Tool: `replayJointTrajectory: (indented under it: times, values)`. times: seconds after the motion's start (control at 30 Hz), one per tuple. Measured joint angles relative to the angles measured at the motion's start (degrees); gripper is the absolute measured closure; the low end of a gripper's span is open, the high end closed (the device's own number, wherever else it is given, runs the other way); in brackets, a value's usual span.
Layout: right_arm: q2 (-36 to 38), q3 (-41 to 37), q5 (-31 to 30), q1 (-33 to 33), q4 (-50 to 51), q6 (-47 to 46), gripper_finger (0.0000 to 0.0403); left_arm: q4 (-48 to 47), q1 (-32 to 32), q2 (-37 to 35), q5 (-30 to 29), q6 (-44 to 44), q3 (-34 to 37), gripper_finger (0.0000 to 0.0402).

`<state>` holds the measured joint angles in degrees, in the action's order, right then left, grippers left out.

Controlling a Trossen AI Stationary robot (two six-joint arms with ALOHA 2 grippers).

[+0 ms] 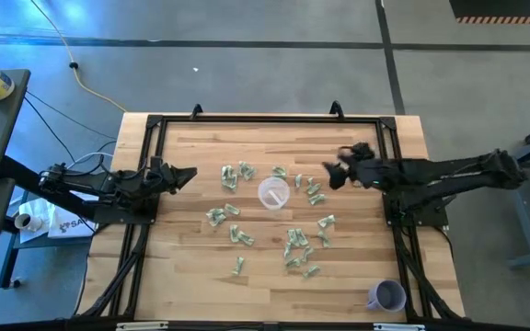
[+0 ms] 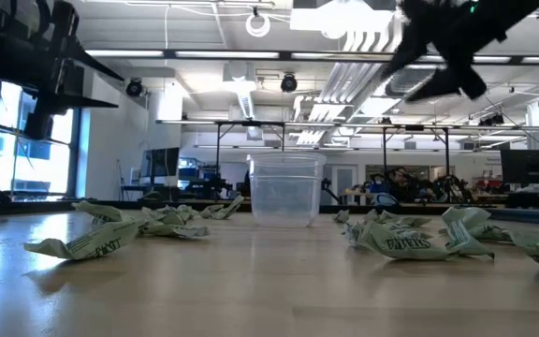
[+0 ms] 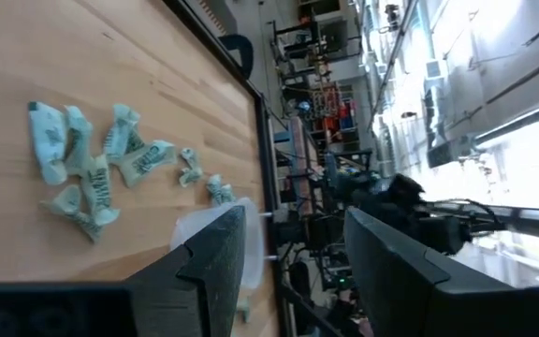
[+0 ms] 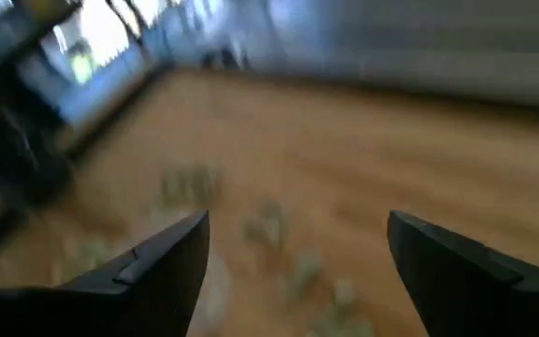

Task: Pick and place Stevia / Truvia into bins
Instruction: Put the white stevia packet into the transparent container

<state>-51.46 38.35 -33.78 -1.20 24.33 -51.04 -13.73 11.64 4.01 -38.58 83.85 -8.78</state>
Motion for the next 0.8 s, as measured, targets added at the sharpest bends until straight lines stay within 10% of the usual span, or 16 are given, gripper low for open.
replayJointTrajectory:
  times: [0.37,0.6,0.8]
  values:
    - [-19.2,-0.1,30.0,5.0,8.0,27.1,0.0089,-5.9,0.0,0.0,-0.1,0.0,0.0,0.0186]
    - [-26.4,-0.1,32.1,4.1,7.9,32.1,0.0099,-7.8,0.0,0.0,-0.1,0.0,0.0,0.0186]
    - [-30.1,1.5,31.0,4.5,8.6,34.3,0.0201,-9.7,0.0,0.0,1.0,0.0,0.0,0.0186]
